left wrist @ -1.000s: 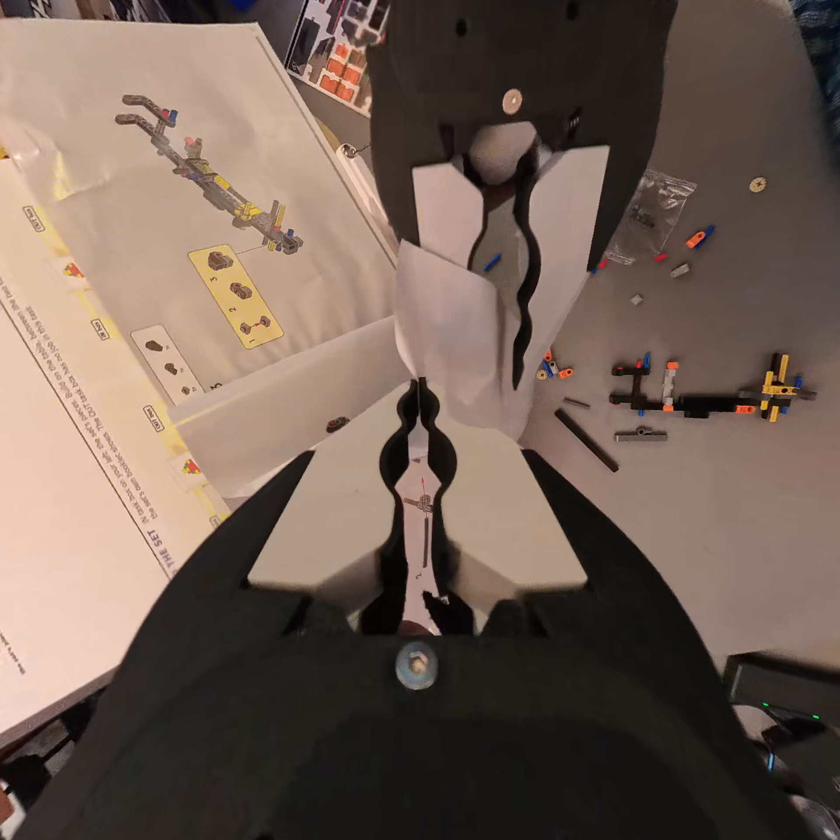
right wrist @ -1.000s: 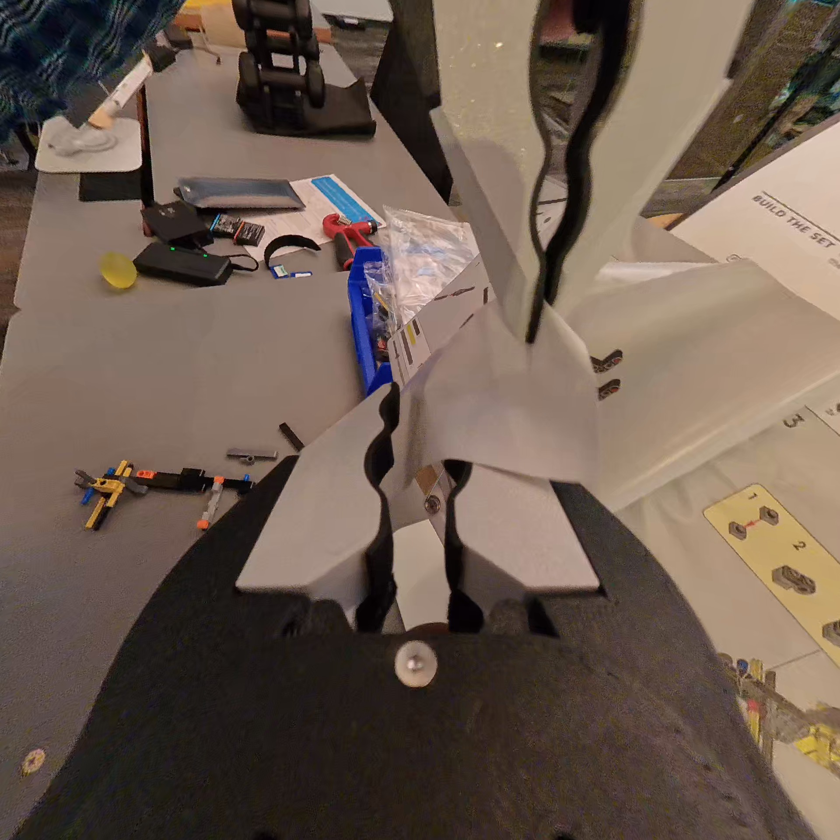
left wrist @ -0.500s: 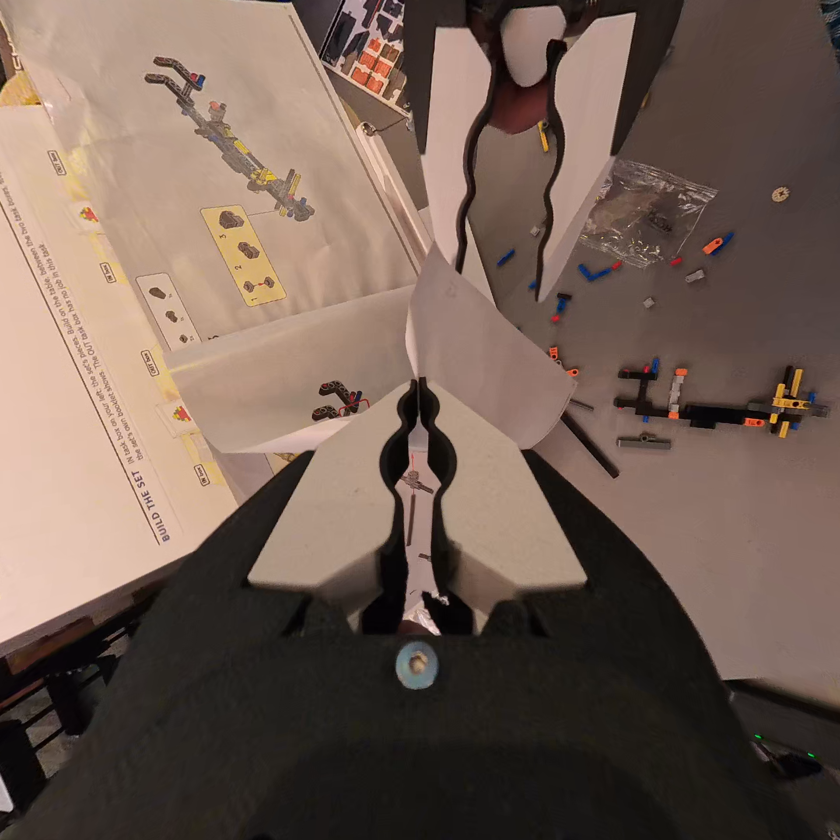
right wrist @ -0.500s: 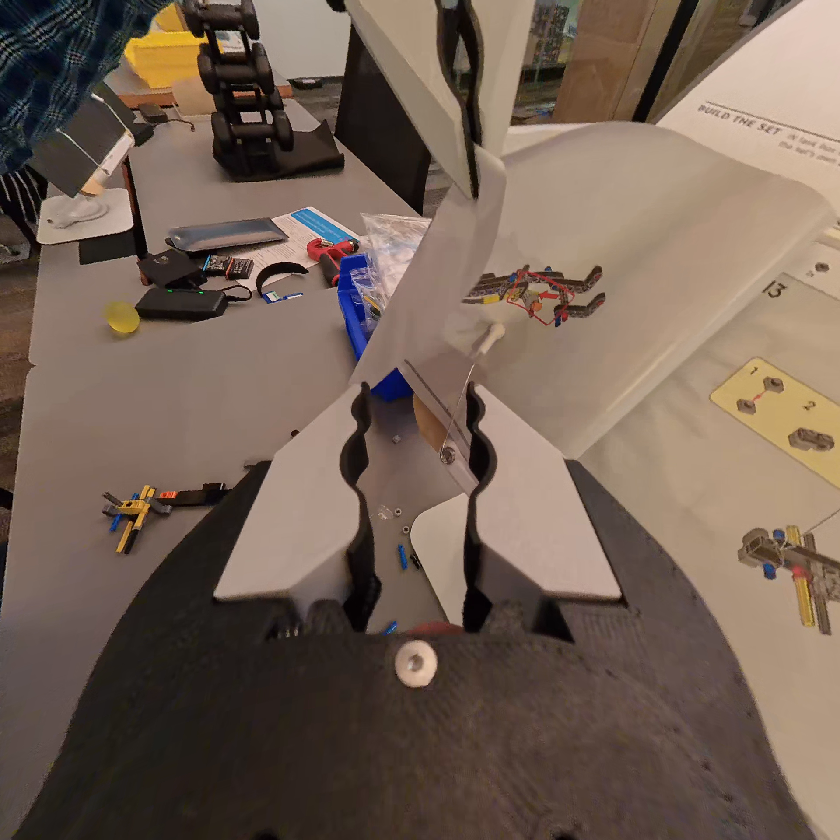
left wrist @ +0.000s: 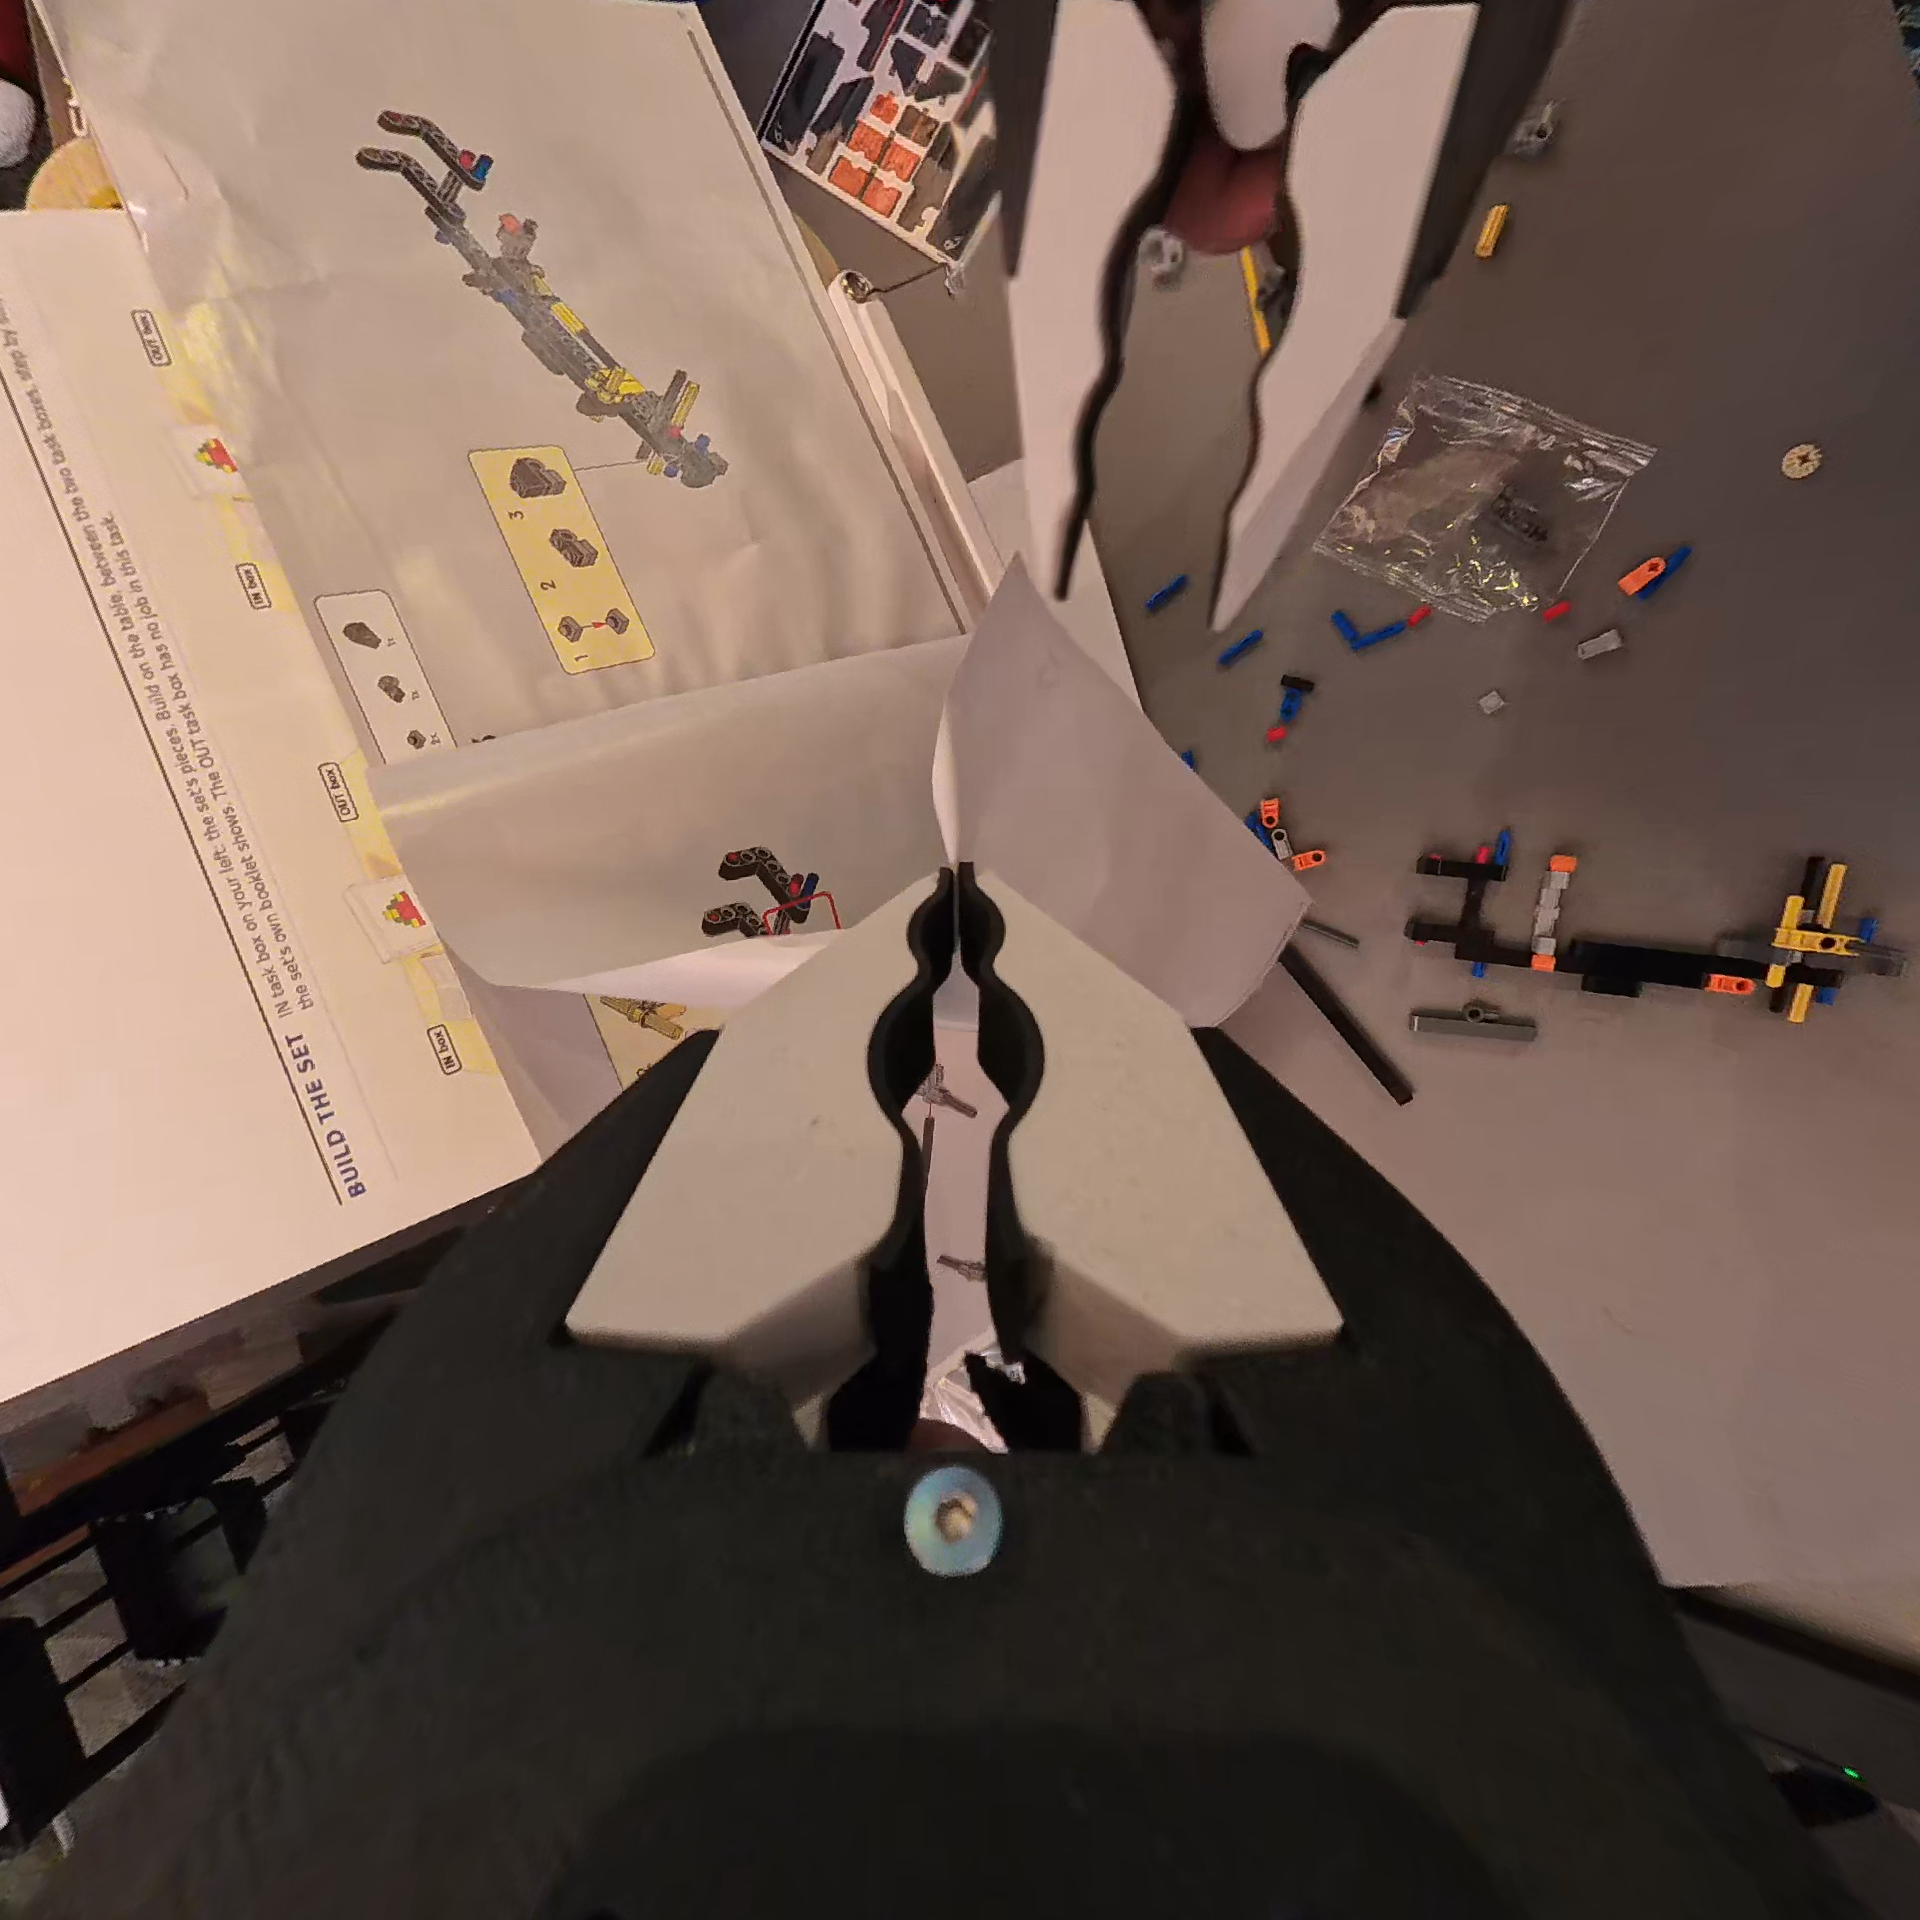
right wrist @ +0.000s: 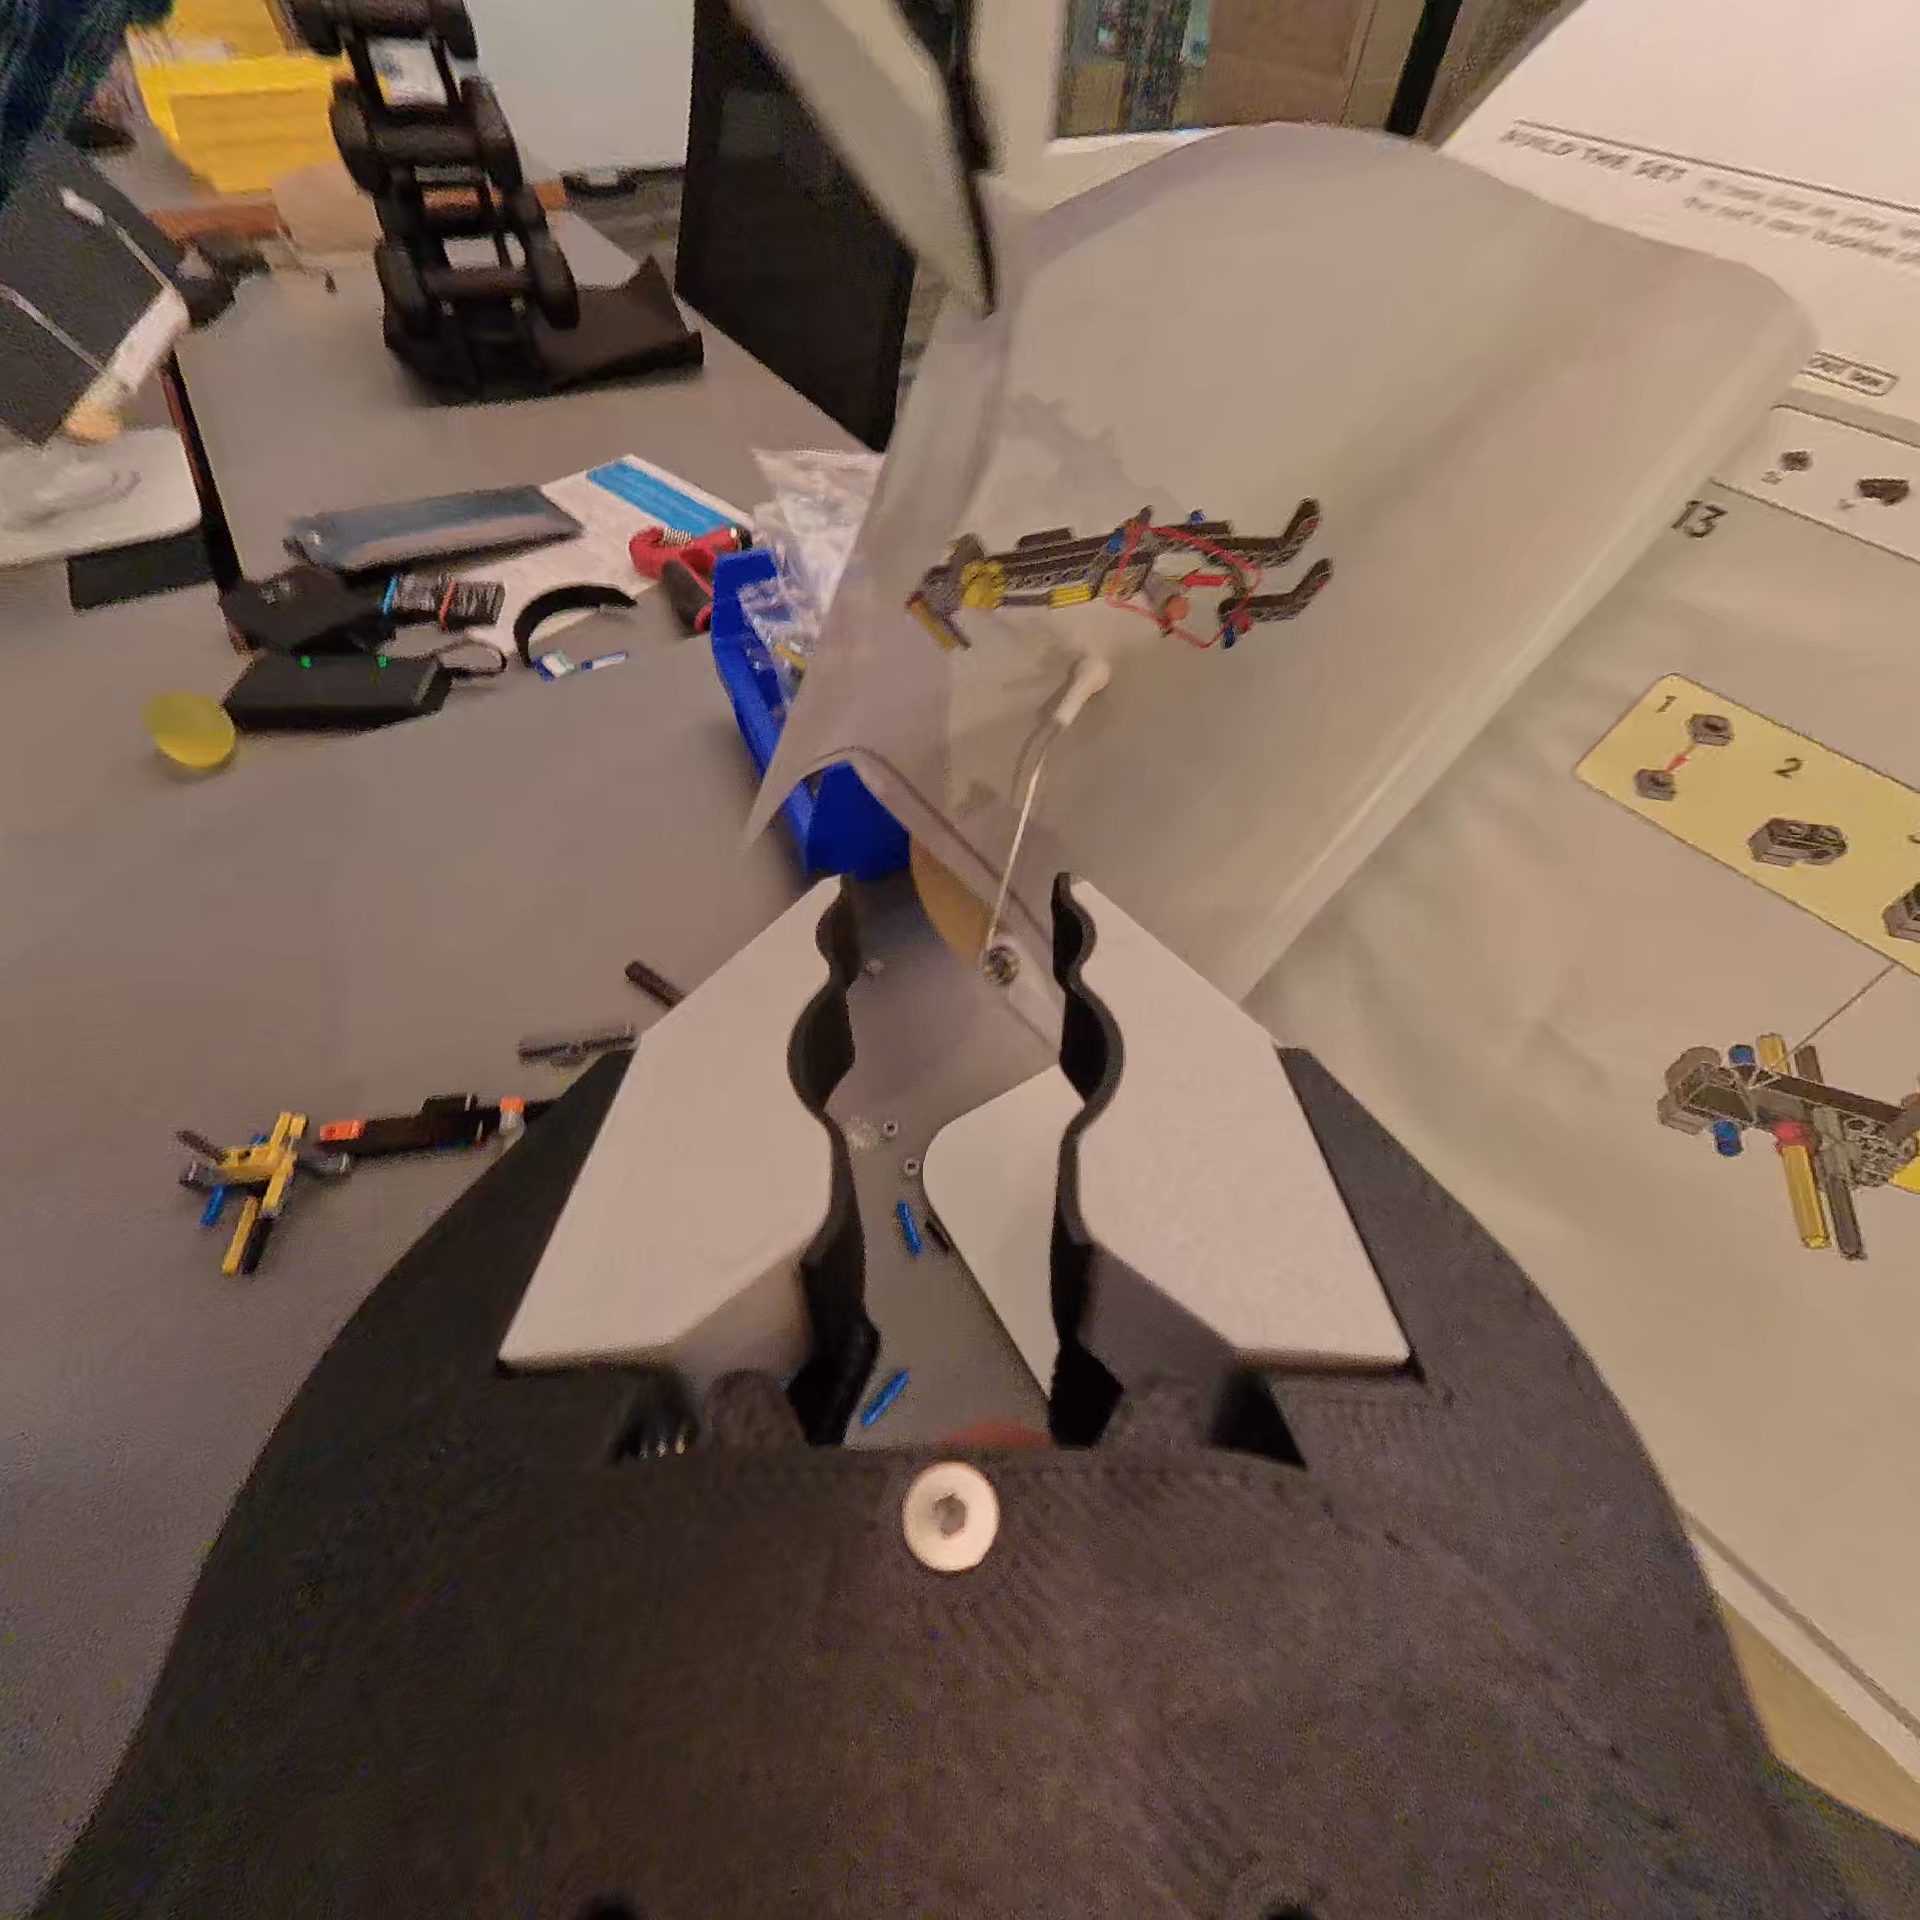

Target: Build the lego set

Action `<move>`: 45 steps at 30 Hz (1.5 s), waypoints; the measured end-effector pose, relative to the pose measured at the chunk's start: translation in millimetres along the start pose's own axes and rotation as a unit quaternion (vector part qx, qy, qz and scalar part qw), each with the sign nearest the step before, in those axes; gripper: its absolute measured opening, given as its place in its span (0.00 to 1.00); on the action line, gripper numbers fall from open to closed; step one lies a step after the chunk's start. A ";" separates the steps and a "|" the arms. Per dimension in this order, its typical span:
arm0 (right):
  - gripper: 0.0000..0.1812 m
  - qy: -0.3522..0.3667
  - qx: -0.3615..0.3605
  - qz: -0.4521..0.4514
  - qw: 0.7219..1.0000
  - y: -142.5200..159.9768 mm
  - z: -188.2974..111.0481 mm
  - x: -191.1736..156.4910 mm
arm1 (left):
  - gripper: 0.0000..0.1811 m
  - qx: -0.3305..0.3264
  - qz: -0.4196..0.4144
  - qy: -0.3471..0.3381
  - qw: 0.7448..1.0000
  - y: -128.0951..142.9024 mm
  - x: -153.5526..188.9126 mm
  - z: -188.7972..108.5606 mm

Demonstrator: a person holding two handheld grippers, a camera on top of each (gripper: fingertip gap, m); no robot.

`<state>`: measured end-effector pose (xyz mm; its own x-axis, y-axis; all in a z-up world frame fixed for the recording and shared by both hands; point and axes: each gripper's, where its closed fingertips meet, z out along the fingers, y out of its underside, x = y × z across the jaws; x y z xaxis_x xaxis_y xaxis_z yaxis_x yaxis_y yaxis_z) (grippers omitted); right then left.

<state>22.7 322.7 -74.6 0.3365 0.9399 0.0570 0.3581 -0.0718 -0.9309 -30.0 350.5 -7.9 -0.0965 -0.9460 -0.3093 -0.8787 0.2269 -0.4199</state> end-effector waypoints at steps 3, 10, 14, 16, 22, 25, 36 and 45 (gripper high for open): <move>0.19 -0.047 -0.020 -0.037 0.998 8.6 -1.2 -42.0 | 0.00 0.003 0.001 -0.004 1.000 -0.5 -0.7 0.4; 0.26 -0.234 -0.079 -0.114 0.962 78.1 35.6 -218.5 | 0.00 0.015 0.000 -0.019 1.000 -3.1 -3.1 2.8; 0.32 -0.269 -0.117 -0.112 0.949 120.6 64.3 -269.7 | 0.00 0.009 -0.002 -0.034 0.999 -1.4 -2.2 1.8; 0.35 -0.269 -0.133 -0.113 0.947 135.4 76.9 -284.2 | 0.00 0.007 -0.004 -0.041 0.999 -0.6 -2.0 0.8; 0.32 -0.224 -0.154 -0.085 0.959 160.9 109.2 -285.1 | 0.05 0.017 -0.026 -0.080 0.996 2.2 -2.9 -1.8; 0.27 -0.230 -0.152 -0.051 0.960 165.5 111.6 -286.6 | 0.15 0.026 -0.045 -0.114 0.992 7.6 1.8 -10.7; 0.20 -0.246 -0.155 0.014 0.957 172.4 109.2 -283.2 | 0.37 0.111 -0.164 -0.301 0.933 48.8 101.5 -84.9; 0.14 -0.238 -0.164 0.008 0.957 181.0 111.5 -284.7 | 0.39 0.067 -0.368 -0.214 0.902 125.6 254.5 32.7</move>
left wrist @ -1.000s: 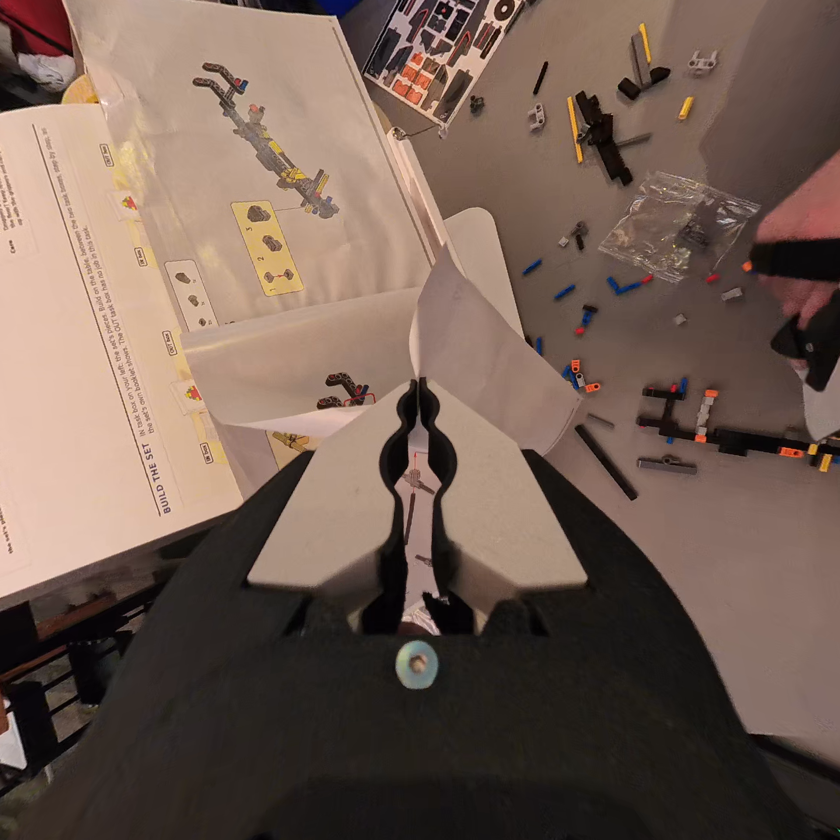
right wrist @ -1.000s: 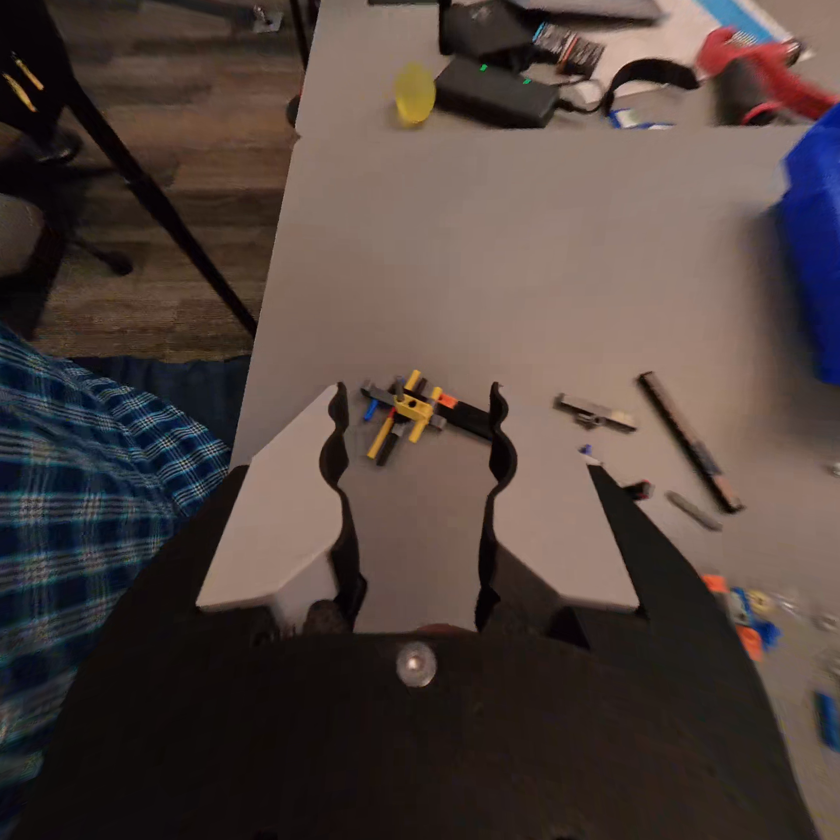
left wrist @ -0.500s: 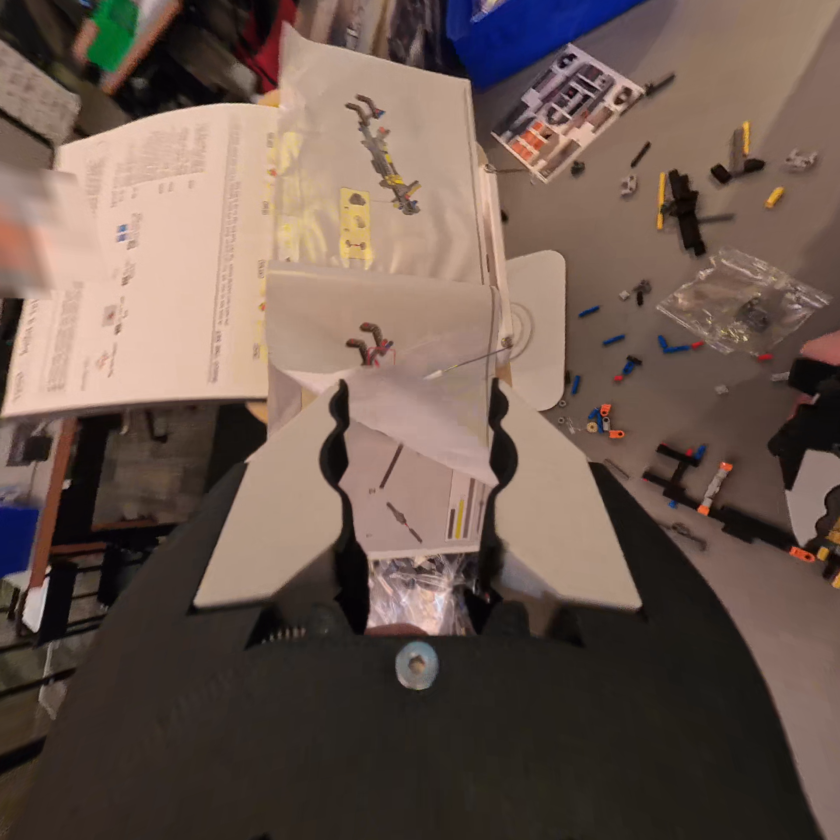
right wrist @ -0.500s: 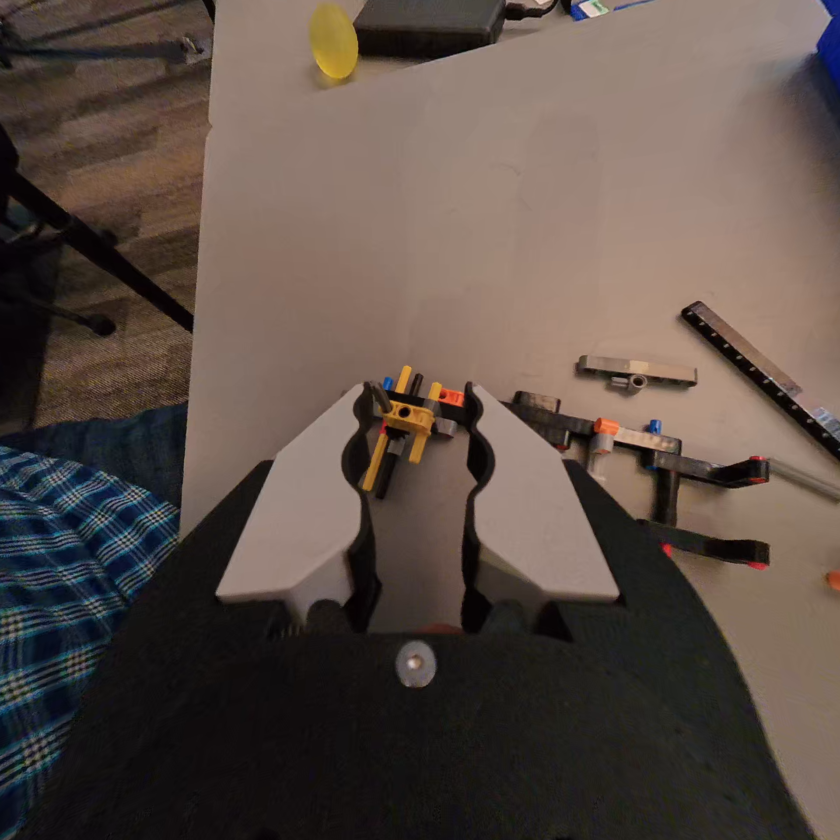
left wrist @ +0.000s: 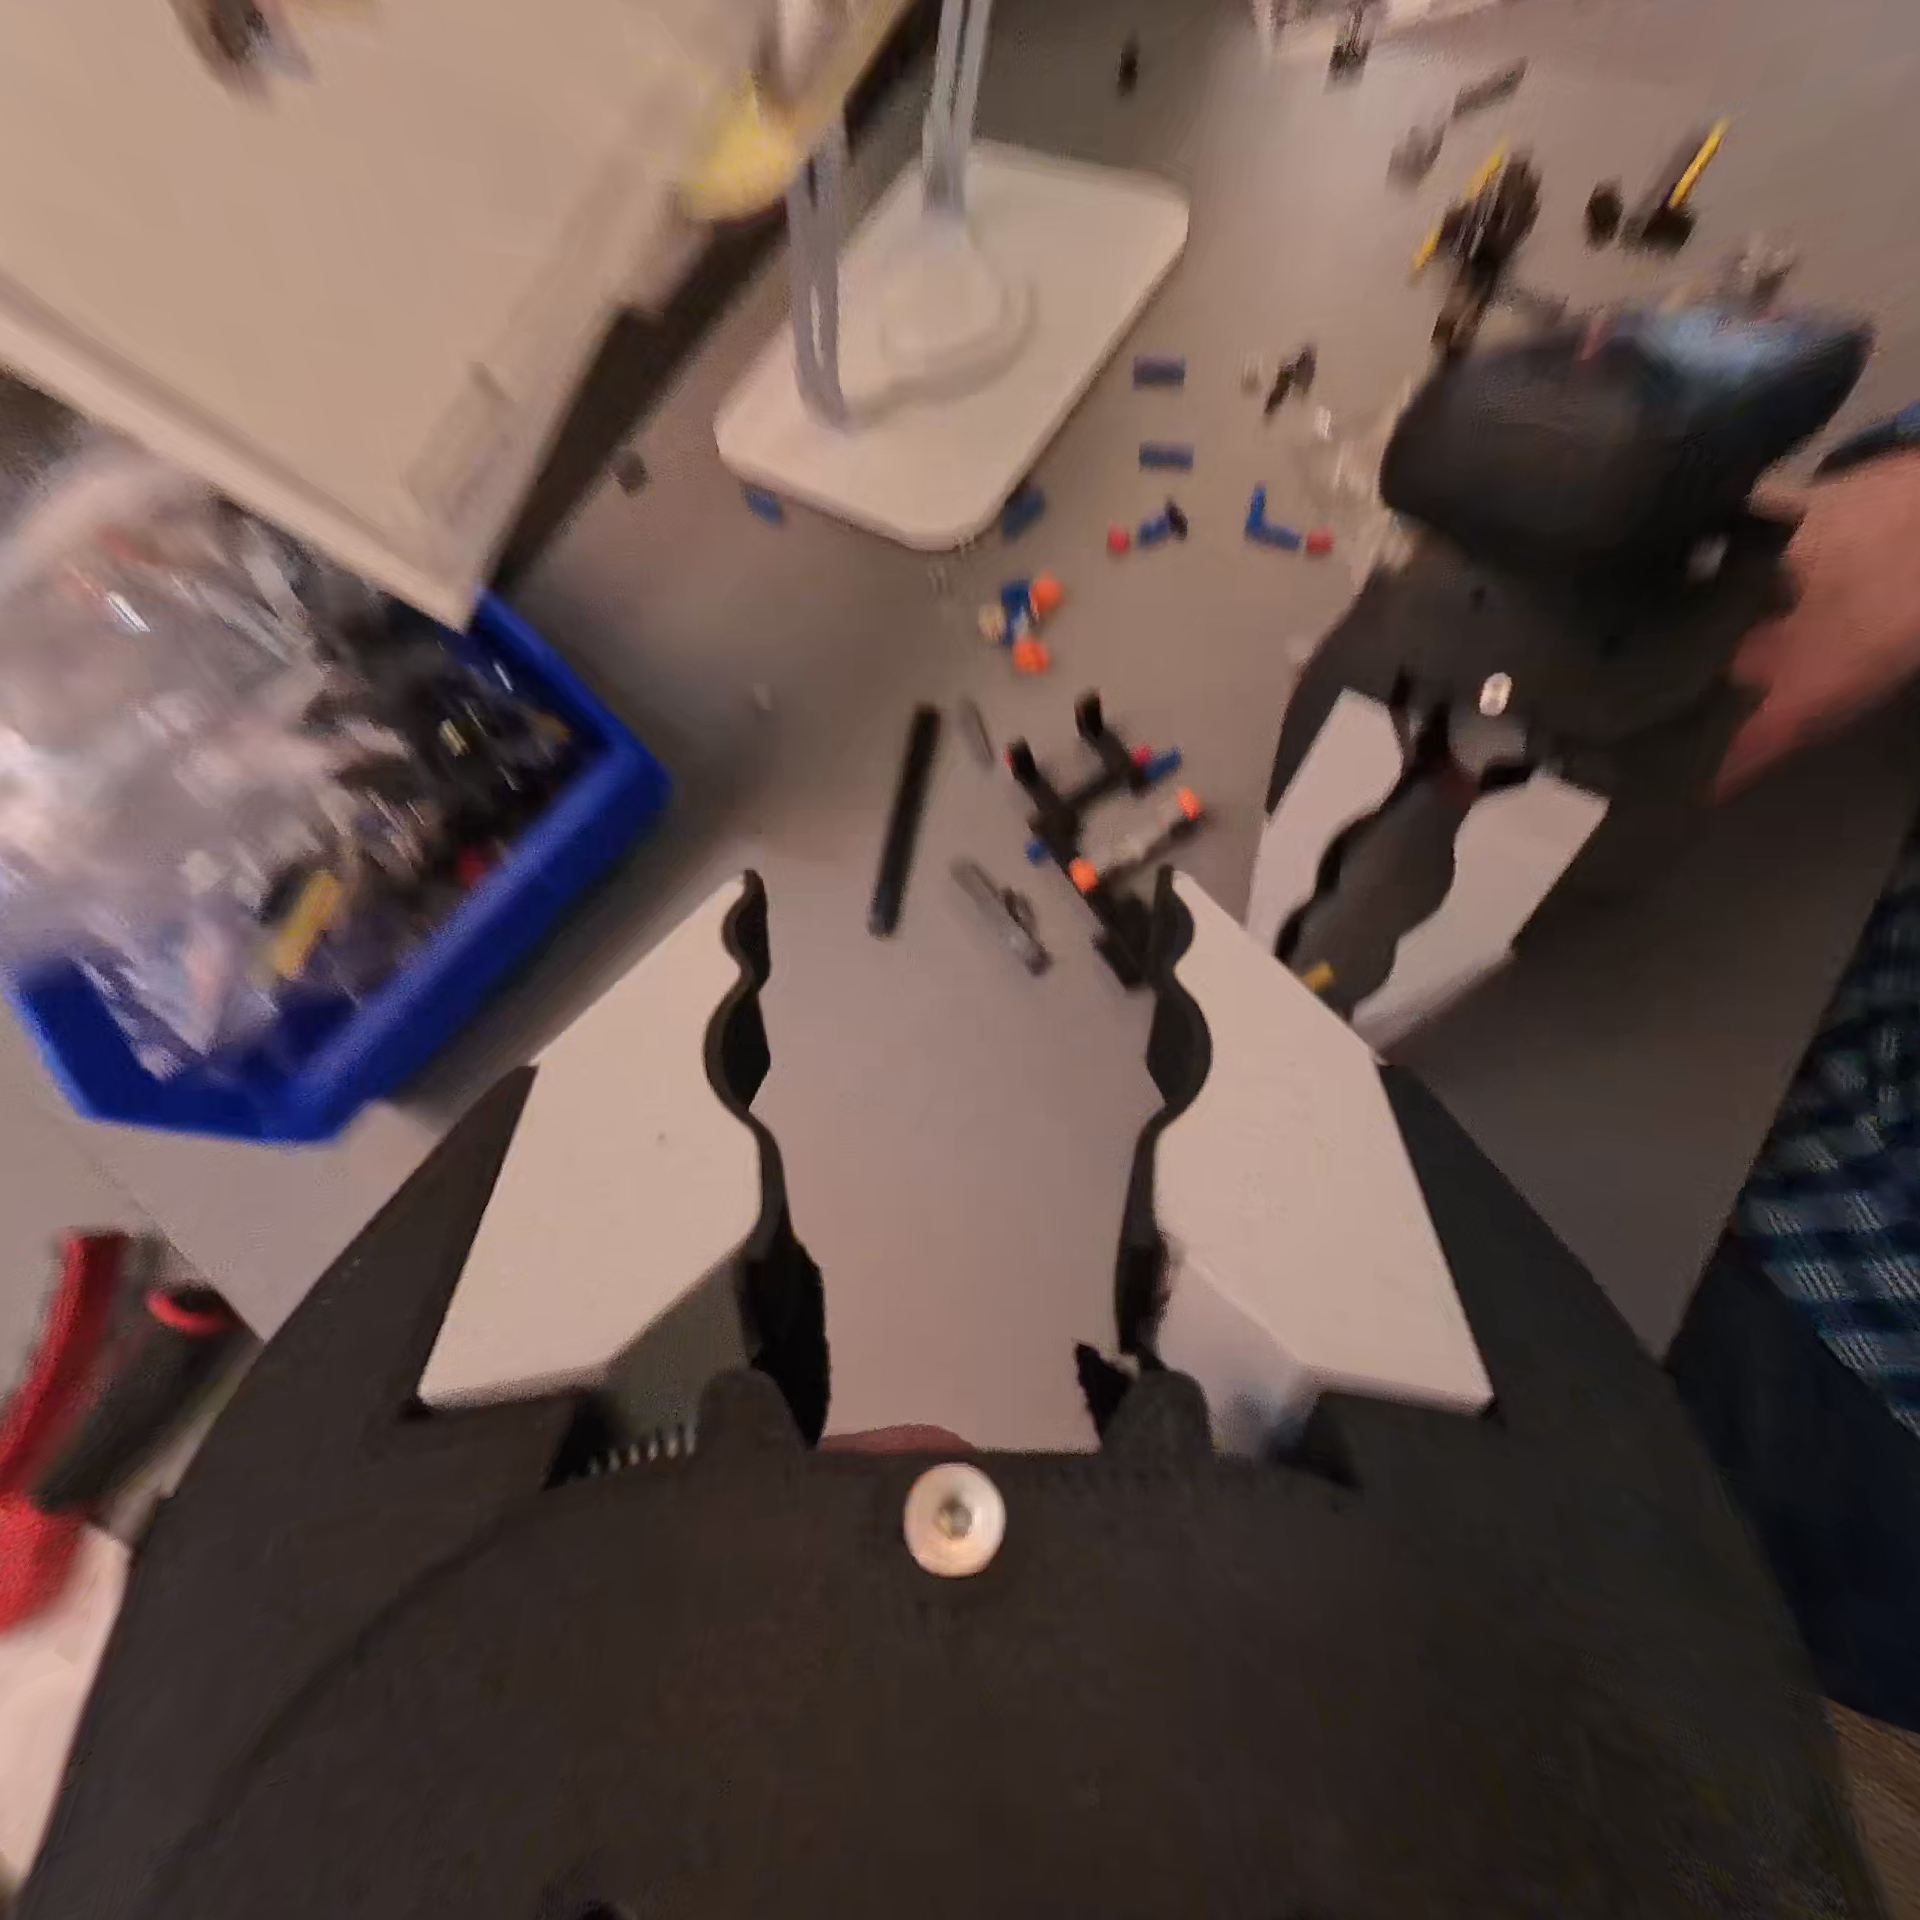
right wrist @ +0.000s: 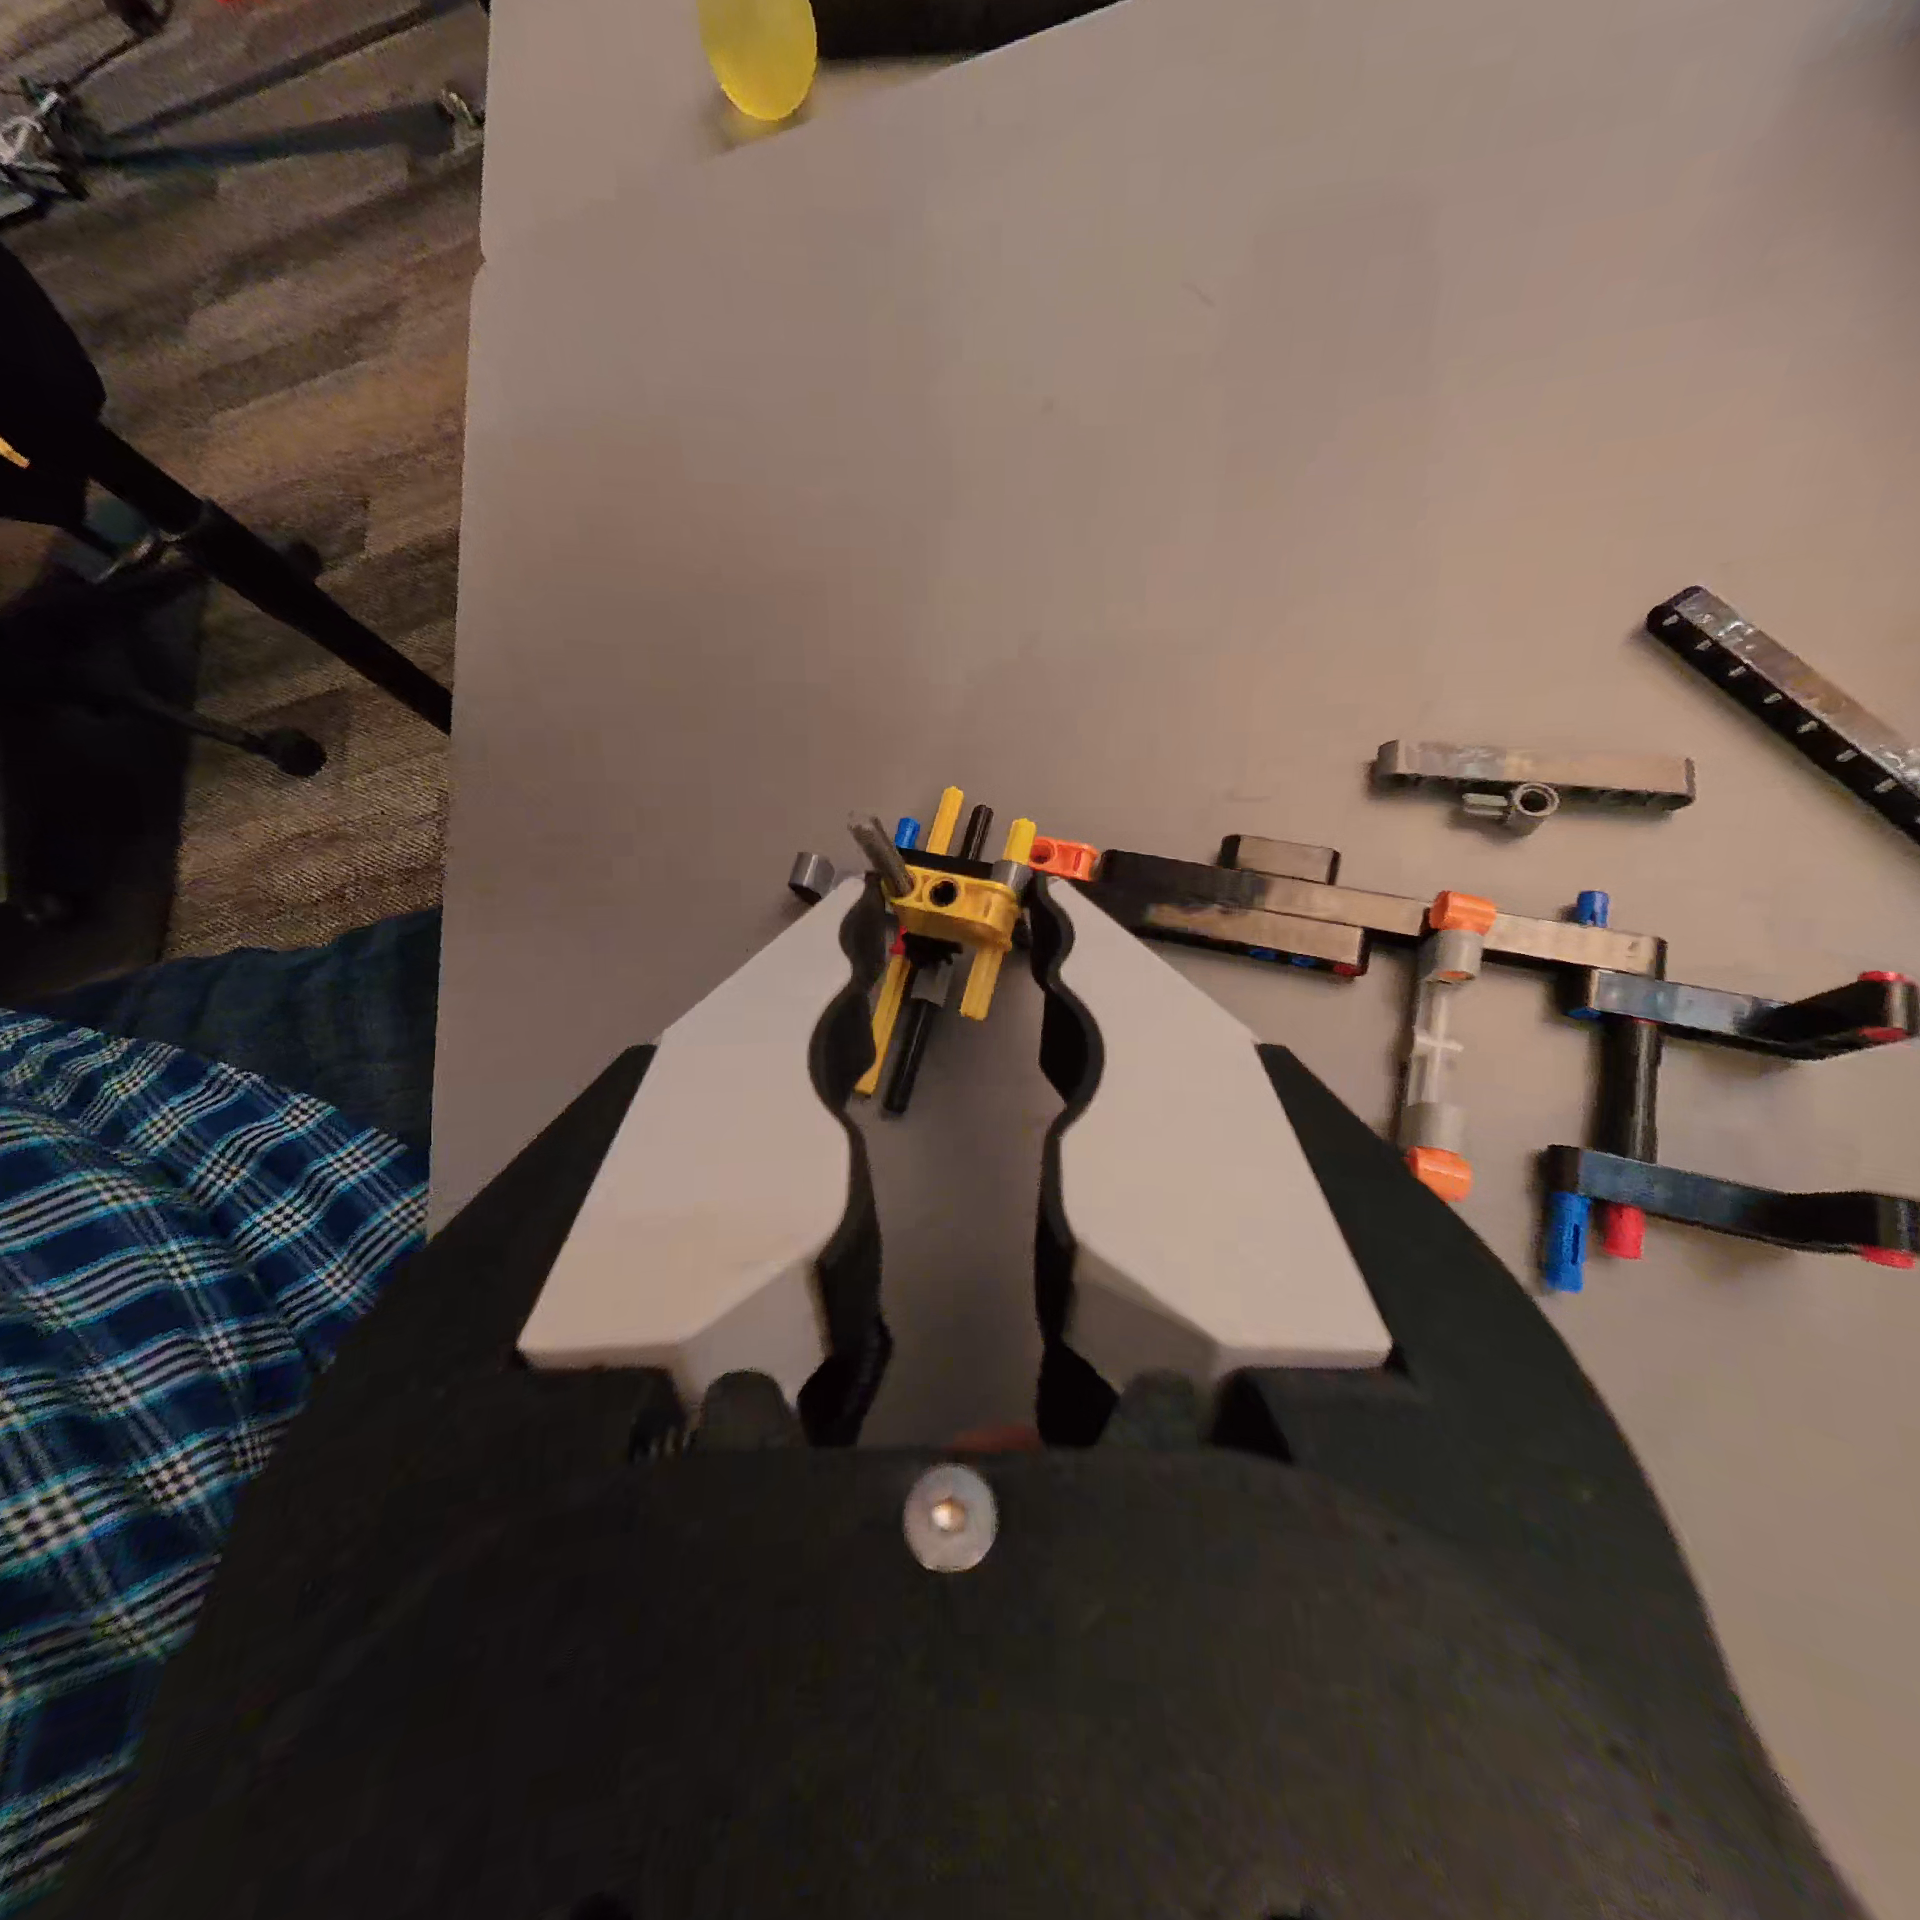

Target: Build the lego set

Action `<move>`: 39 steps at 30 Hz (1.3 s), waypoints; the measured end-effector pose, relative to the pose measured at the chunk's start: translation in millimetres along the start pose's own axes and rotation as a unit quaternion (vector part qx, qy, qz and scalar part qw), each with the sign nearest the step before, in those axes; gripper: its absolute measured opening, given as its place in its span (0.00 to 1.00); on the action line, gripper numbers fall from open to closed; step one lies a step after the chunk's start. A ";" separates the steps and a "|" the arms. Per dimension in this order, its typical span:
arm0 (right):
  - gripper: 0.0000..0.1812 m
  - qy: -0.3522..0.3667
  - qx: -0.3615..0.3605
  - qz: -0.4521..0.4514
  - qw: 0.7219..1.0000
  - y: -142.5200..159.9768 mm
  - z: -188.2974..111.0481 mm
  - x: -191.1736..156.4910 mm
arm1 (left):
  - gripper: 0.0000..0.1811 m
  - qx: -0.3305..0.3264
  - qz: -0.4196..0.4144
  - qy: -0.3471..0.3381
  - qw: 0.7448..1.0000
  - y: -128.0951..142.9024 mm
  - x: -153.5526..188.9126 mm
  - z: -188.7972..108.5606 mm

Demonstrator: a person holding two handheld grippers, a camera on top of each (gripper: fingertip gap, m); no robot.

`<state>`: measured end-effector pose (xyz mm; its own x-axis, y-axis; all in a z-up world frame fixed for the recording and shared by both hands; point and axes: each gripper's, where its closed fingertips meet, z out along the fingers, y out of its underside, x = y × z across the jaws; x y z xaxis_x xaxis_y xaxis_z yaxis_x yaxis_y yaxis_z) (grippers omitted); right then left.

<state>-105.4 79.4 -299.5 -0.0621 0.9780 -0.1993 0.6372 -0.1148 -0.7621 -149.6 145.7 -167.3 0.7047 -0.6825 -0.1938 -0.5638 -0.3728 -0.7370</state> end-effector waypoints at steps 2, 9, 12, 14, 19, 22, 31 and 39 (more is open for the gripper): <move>0.14 -0.001 0.006 0.013 1.000 -0.2 -1.4 1.5 | 0.40 -0.016 -0.044 0.027 0.999 30.1 20.6 10.4; 0.14 -0.044 0.062 0.105 0.992 -5.7 -15.6 7.3 | 0.43 -0.058 -0.179 0.131 0.973 98.5 91.6 44.0; 0.14 -0.055 0.074 0.128 0.988 -6.6 -23.5 9.7 | 0.44 -0.052 -0.245 0.163 0.954 102.9 109.4 51.2; 0.14 -0.068 0.089 0.153 0.982 -8.5 -28.4 10.9 | 0.45 -0.041 -0.285 0.189 0.939 100.5 121.7 55.7; 0.15 -0.108 0.130 0.216 0.962 -14.9 -40.3 14.2 | 0.47 0.024 -0.399 0.266 0.877 76.0 140.1 63.2; 0.14 -0.132 0.154 0.242 0.949 -19.7 -49.4 16.7 | 0.44 0.092 -0.471 0.314 0.820 54.1 136.2 60.6; 0.14 -0.193 0.192 0.254 0.928 -21.9 -68.2 12.9 | 0.18 0.162 -0.534 0.382 0.737 25.2 146.8 67.8; 0.15 -0.179 0.186 0.234 0.937 -16.6 -72.9 15.2 | 0.16 0.172 -0.520 0.363 0.754 25.4 146.1 69.6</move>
<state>-60.9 108.8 -245.0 -0.1383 0.6918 -0.7087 0.3501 -0.6352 -0.6884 -31.0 80.3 -259.4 0.1976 -0.3439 0.9180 0.3640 -0.8437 -0.3945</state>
